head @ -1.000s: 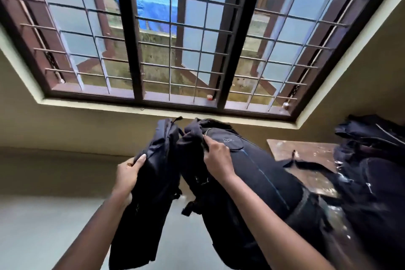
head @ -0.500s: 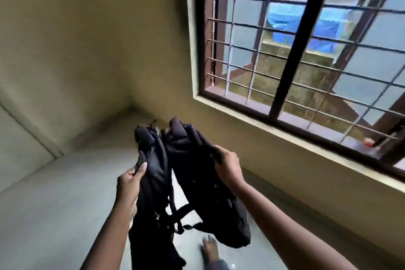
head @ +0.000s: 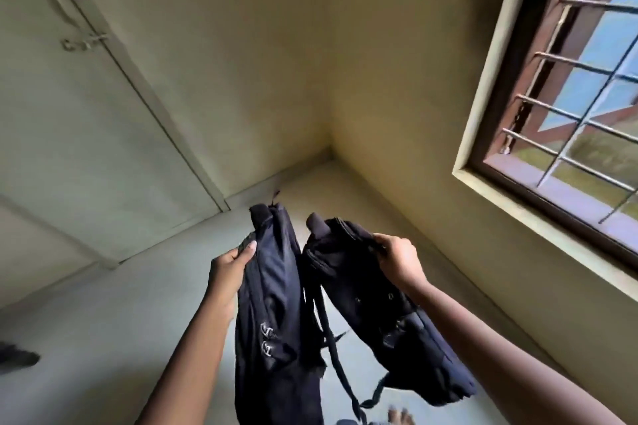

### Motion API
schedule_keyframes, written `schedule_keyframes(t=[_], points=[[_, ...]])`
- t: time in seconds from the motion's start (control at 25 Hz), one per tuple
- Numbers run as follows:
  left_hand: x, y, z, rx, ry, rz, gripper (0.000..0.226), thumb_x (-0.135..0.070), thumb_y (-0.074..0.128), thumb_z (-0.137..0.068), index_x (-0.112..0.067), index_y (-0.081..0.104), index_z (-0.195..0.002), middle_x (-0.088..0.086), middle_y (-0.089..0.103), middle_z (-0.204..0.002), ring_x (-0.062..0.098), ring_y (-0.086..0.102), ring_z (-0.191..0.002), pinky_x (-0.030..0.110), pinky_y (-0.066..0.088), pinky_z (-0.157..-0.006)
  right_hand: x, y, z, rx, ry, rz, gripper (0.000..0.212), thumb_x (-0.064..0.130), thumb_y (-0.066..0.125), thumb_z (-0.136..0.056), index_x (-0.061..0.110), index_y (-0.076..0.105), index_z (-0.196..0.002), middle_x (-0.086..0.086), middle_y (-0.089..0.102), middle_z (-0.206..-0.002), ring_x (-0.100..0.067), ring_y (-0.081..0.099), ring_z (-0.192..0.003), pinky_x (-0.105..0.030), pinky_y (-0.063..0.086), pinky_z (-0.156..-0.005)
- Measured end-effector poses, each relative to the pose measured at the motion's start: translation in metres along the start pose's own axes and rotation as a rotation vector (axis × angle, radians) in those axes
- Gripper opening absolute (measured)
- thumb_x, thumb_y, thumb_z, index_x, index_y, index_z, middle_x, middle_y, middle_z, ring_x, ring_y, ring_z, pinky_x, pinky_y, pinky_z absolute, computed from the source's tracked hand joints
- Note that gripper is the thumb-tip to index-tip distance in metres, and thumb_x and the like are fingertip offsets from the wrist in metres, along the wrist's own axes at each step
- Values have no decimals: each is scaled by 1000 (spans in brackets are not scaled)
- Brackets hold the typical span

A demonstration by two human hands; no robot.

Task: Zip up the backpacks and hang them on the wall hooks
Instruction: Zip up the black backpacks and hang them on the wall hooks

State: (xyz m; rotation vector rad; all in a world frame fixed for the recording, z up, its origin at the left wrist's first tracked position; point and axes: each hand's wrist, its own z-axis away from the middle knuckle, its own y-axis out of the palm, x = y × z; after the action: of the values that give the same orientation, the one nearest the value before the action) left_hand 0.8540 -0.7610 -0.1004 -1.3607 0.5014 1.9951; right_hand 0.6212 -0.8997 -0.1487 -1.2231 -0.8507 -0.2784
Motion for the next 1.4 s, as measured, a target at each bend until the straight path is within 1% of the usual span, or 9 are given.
schedule_keyframes(t=[0.16, 0.48, 0.56, 0.72, 0.88, 1.0, 1.08, 1.24, 1.4], points=[[-15, -1, -58, -5, -31, -17, 16, -28, 67, -83, -13, 66, -78, 9, 66, -88, 23, 61, -83, 34, 46, -79, 3, 25, -73, -8, 102, 121, 24, 11, 48, -85, 17, 67, -97, -13, 73, -95, -37, 64, -94, -34, 48, -73], [-44, 29, -201, 260, -89, -127, 19, -22, 64, -86, -6, 70, -95, 12, 71, -98, 26, 66, -98, 38, 48, -92, 4, 44, -172, -115, 573, 53, 24, 16, 46, -87, 14, 68, -97, -21, 67, -106, -37, 61, -100, -35, 46, -79], [-53, 35, -229, 326, -72, -178, 18, -24, 65, -85, -7, 70, -88, 12, 71, -100, 24, 66, -98, 38, 48, -93, 19, 50, -182, -71, 633, -196, 21, 15, 48, -90, 14, 69, -91, -20, 70, -100, -32, 65, -87, -33, 51, -75], [-70, 36, -271, 417, 2, -286, 17, -29, 68, -82, -14, 74, -77, 8, 71, -90, 22, 64, -90, 36, 48, -88, 79, 63, -190, 13, 755, -1137, 12, 21, 50, -94, 15, 60, -97, -3, 62, -75, -12, 55, -60, -21, 47, -56], [-70, 17, -279, 499, 118, -464, 52, -54, 71, -61, -7, 71, -83, 2, 58, -75, 14, 52, -73, 33, 42, -70, 115, 81, -205, 186, 756, -1196, 50, 61, 61, -76, 22, 54, -107, -7, 55, -103, -23, 57, -93, -35, 50, -76], [-63, 3, -264, 544, 216, -590, 39, -47, 70, -68, -9, 71, -75, -5, 55, -68, 9, 47, -68, 28, 38, -65, 131, 105, -228, 164, 786, -1102, 87, 78, 72, -40, 24, 54, -106, -3, 59, -102, -22, 64, -85, -36, 53, -70], [-61, -4, -257, 555, 282, -662, 27, -36, 70, -76, -9, 71, -76, -9, 55, -67, 7, 45, -66, 25, 37, -62, 132, 120, -240, 4, 806, -1056, 100, 70, 79, -36, 19, 55, -119, -2, 64, -111, -21, 65, -93, -38, 55, -79], [-67, -11, -246, 566, 83, -536, 16, -14, 68, -82, -11, 73, -96, -3, 76, -88, 9, 67, -86, 24, 50, -76, 136, 125, -246, -162, 690, -956, 23, 28, 75, -73, 18, 66, -92, -10, 70, -98, -23, 65, -85, -41, 53, -89], [-95, -21, -243, 380, -435, -13, 31, -42, 56, -87, -16, 60, -104, 7, 70, -95, 22, 67, -83, 34, 52, -71, 160, 133, -228, 166, 437, -1111, 11, 13, 71, -80, 10, 68, -91, -8, 69, -83, -18, 64, -72, -31, 54, -70]])
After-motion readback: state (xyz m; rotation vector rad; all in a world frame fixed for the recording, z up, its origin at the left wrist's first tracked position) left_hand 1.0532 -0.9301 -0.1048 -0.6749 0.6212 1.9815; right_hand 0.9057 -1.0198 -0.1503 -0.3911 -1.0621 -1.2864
